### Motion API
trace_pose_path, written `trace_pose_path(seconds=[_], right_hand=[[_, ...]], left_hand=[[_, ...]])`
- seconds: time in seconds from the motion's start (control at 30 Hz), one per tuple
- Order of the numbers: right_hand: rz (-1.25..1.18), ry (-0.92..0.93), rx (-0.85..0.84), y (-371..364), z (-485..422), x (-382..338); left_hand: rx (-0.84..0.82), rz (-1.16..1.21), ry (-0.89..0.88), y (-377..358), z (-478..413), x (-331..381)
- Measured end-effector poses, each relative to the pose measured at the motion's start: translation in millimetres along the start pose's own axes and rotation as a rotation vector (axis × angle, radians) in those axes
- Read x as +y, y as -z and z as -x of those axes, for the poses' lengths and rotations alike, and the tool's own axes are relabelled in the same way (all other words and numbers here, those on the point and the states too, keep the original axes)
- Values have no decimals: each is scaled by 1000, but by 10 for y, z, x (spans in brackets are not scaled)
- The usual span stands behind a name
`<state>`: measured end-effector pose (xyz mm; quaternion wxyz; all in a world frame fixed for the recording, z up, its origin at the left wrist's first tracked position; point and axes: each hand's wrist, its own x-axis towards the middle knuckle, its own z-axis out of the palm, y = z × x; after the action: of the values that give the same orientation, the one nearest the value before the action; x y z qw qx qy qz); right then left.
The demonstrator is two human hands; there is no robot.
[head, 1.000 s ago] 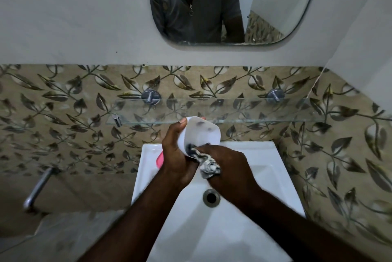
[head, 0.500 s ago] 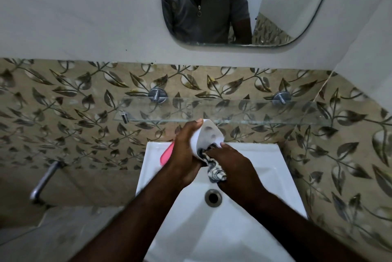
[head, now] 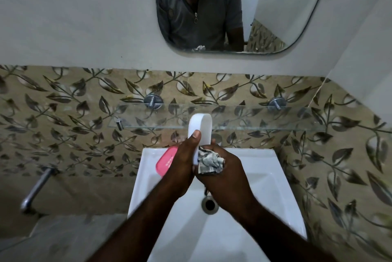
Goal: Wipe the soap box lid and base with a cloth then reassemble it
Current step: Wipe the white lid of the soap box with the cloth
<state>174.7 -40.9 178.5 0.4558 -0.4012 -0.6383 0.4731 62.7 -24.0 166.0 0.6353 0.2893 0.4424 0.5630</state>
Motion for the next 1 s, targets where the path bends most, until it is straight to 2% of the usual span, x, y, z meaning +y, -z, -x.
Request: trace_pose_path(seconds=[0.07,0.23,0.3,0.33,0.37,0.47,0.5,0.53,0.6,0.7,0.77,0.8,0.87,0.93,1.0], right_hand=[[88,124,13,-72,31,-50],[526,538,-116,171,-81,50],[667,663,-73,198,-147,114],[661,642,-11,155,-132,121],[590,541,50,84,-86,65],[28,92,147,-151,12,-200],[-125,1,153,-176,7,-217],[-179,-25,151,-182,6,-225],[-37,119,150,-152,-31,-168],[533,536,65,26,-154,-10],[720,677,-20,144,-276,143],[716,664,-20,141,-297,145],[570,468,40,42,-249,39],[236,192,95,-88,-196,-123],[-91,30,118,-143,-200,-204]], left_hand=[[30,83,-23,-44,-14,55],[-36,226,-21,-133,-13,231],[-49,251,-34,-160,-23,249],[-45,237,-41,-172,-26,253],[-32,207,-51,-170,-30,250],[-13,74,-100,-132,-40,233],[-34,45,-111,-113,-50,230],[-45,38,-115,-112,-43,252],[-42,87,-68,-134,-39,327],[-4,172,5,-181,-47,390],[14,198,10,-191,-59,403],[22,205,11,-191,-69,414],[31,196,7,-192,-79,420],[45,173,-32,-186,-96,395],[37,181,-100,-163,-123,352]])
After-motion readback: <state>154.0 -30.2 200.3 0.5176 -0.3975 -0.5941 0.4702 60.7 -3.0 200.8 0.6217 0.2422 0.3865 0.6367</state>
